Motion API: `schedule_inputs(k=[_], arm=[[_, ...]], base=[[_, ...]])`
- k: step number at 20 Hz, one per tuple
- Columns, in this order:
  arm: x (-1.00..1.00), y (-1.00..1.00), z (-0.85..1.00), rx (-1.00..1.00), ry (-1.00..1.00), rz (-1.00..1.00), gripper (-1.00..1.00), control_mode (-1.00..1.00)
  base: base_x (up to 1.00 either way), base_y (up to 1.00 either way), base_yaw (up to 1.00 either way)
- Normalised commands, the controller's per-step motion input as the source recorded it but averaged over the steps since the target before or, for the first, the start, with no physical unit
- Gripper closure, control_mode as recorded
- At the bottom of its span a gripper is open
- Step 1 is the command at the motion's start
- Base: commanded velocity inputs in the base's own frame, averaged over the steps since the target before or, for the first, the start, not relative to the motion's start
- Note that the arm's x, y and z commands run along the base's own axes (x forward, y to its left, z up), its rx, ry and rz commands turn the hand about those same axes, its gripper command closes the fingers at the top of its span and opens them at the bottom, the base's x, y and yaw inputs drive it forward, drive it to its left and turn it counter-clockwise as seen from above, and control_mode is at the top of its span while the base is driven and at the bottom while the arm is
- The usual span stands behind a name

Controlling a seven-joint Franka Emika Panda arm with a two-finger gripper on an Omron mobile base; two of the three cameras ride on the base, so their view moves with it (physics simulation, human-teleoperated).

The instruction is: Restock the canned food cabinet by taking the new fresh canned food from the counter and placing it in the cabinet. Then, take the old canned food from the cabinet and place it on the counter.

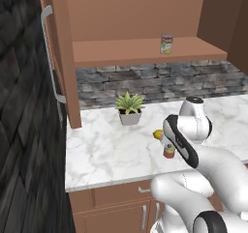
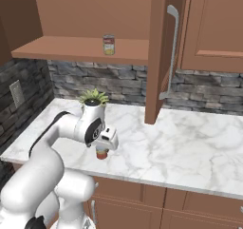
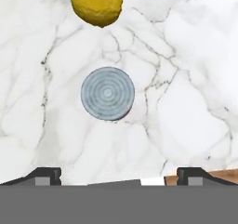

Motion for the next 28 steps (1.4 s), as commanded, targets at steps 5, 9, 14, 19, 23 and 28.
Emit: schedule_inputs(k=[5,9,14,19,23,28], arm=[[0.28,0.26,-0.27,-0.02,0.0,0.02,-1.0,-1.0],[0.43,0.1,-0.14,-0.05,0.01,0.03,-1.0,-1.0],[0.21,0.0,-0.04,0.0,0.01,0.03,-1.0,-1.0],[-0.02,-0.09,-0.21,0.0,0.01,0.0,-1.0,-1.0],[0.0,0.0,-0.13,0.0,0.0,0.0,-1.0,-1.0],[0.0,-0.07,-0.09,0.0,0.0,0.0,-1.0,-1.0]], base=[[0.0,0.0,0.0],[0.0,0.0,0.0],[0.0,0.0,0.0],[0.0,0.0,0.0],[0.0,0.0,0.0],[0.0,0.0,0.0]])
